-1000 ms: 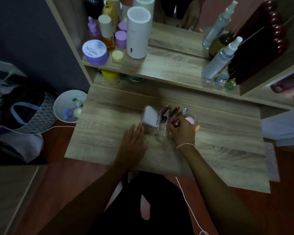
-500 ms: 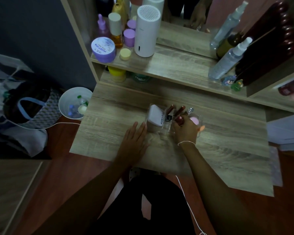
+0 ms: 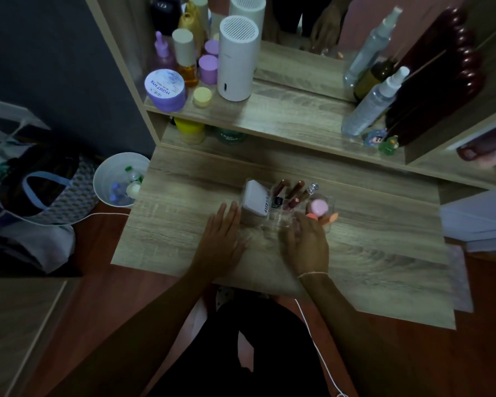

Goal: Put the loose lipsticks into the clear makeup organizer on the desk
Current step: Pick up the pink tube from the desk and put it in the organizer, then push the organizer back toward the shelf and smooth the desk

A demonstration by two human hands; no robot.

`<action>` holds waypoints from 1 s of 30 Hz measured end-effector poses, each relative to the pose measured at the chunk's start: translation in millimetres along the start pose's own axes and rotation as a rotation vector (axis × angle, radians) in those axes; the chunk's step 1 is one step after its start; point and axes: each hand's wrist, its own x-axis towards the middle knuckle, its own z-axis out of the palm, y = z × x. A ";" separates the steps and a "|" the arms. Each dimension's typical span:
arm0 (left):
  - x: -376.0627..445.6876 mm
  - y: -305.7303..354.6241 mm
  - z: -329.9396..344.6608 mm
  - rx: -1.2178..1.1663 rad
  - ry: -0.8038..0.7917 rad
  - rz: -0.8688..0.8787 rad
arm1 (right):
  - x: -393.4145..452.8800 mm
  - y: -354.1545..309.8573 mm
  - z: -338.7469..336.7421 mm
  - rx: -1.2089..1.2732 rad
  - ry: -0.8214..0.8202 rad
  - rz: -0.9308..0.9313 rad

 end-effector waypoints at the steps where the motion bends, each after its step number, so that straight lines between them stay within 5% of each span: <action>1: 0.7 1.3 -0.8 0.000 -0.006 0.000 | -5.3 4.1 1.6 -0.062 -0.020 -0.052; 10: -1.5 5.2 -1.5 -0.017 -0.040 0.019 | -25.8 15.9 15.7 -0.423 -0.197 -0.169; 16: -0.5 2.8 0.3 -0.012 -0.054 0.004 | -26.9 20.6 19.2 -0.401 -0.204 -0.185; 23: 3.1 6.6 0.5 -0.060 -0.040 -0.056 | -52.0 41.3 14.6 -0.176 0.052 0.037; 30: 7.3 6.4 2.5 -0.023 -0.088 -0.037 | -34.7 65.4 7.5 -0.162 -0.063 0.136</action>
